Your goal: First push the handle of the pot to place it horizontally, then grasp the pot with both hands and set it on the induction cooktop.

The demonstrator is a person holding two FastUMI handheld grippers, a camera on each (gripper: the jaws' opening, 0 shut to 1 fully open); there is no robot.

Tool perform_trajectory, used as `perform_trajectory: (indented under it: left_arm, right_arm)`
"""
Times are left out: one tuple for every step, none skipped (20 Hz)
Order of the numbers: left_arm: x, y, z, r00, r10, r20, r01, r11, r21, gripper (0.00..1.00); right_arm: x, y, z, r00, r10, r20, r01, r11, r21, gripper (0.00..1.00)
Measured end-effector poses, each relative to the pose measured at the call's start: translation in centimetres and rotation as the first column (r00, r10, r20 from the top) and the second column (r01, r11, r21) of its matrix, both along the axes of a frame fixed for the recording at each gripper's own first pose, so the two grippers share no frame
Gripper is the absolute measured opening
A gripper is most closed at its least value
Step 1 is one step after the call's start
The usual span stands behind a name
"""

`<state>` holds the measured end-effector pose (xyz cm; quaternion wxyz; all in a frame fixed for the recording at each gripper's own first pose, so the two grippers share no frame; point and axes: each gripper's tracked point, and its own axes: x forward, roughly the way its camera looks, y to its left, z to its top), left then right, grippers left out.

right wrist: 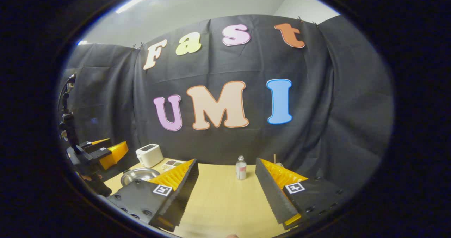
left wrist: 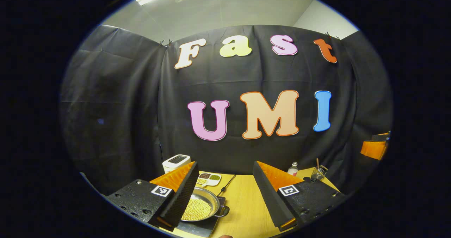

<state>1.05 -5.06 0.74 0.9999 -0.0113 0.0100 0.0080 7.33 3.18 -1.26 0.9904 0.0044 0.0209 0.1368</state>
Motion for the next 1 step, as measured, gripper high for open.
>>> perform_trajectory:
  left_arm:
    - [-0.13,0.05,0.01,1.0,0.009,0.004,-0.009,1.0,0.001,0.94]
  right_arm:
    - [-0.41,-0.32,-0.03,1.0,-0.004,0.003,0.004,1.0,0.001,0.93]
